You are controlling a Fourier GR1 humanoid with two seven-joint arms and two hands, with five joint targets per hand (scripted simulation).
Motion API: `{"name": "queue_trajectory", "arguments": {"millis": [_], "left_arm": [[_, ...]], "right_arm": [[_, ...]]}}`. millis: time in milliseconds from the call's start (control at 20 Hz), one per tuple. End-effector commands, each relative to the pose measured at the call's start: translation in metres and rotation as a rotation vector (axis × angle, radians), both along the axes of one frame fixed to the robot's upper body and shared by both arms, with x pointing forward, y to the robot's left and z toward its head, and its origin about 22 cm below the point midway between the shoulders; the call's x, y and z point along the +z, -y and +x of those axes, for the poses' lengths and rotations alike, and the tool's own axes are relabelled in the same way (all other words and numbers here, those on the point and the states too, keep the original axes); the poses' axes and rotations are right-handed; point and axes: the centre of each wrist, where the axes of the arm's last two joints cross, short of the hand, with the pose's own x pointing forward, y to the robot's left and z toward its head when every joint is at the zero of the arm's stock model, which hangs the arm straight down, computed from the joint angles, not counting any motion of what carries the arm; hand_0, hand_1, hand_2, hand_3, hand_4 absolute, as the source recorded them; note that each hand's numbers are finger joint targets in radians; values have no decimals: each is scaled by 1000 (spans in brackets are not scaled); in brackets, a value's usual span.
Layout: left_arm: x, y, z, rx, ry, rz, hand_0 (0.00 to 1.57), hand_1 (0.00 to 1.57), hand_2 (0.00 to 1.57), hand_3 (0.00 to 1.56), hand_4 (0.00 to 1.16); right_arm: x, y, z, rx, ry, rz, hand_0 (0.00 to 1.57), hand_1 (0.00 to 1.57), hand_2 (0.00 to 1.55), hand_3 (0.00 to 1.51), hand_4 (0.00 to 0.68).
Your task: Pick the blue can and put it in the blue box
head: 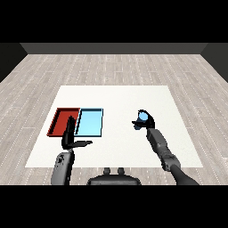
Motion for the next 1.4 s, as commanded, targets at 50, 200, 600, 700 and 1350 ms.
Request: {"name": "queue_trajectory", "arguments": {"millis": [50, 200, 600, 700, 1350], "left_arm": [[6, -13, -15, 16, 10, 25, 0, 0, 0, 0, 0], [-14, -7, -3, 1, -2, 4, 0, 0, 0, 0, 0], [-4, 13, -12, -39, -9, 15, 0, 0, 0, 0, 0], [-2, 13, 4, -39, -12, 12, 0, 0, 0, 0, 0], [14, 49, 19, -162, -27, -15, 0, 0, 0, 0, 0]], "right_arm": [[-4, -8, -2, -38, -34, -50, 1474, 1474, 1459, 1438, 554], [11, 6, 8, -16, 4, -35, 1462, 1462, 1451, 1427, 530], [30, -13, 15, -3, 151, -137, 1451, 1451, 1470, 1348, 477], [30, -32, 16, 12, 201, -147, 1449, 1449, 1471, 1358, 495], [80, -69, 17, 90, 294, -113, 1444, 1444, 1468, 1345, 556]]}}
